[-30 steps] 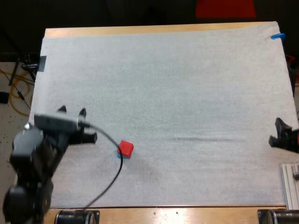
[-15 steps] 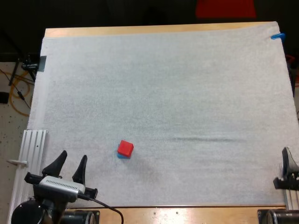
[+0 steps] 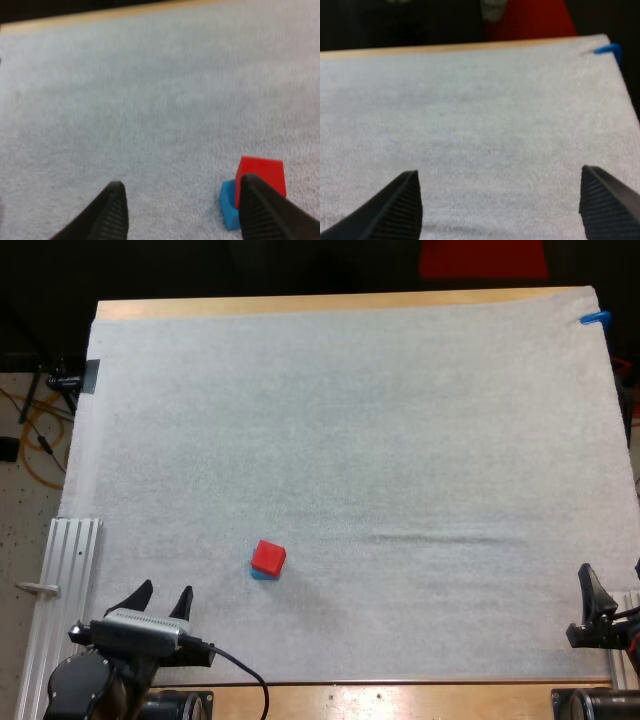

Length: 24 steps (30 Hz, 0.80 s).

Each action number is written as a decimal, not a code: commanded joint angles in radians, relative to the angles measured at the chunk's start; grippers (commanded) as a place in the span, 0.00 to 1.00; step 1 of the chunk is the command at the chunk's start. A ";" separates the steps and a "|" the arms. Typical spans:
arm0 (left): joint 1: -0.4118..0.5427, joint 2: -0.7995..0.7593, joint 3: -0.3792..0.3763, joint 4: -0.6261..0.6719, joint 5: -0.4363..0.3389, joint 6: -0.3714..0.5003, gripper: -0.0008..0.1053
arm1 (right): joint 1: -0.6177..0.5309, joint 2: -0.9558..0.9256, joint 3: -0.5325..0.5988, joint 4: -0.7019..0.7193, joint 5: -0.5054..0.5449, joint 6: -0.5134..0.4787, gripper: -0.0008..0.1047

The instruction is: Stack red cube on blue cube

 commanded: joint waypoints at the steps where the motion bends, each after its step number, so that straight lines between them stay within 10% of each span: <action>1: -0.001 -0.135 0.017 -0.026 -0.011 -0.013 0.46 | -0.001 -0.033 0.010 -0.006 -0.011 -0.002 0.62; 24: -0.001 -0.135 0.036 -0.070 -0.011 -0.013 0.46 | -0.001 -0.033 0.027 0.066 -0.025 -0.011 0.62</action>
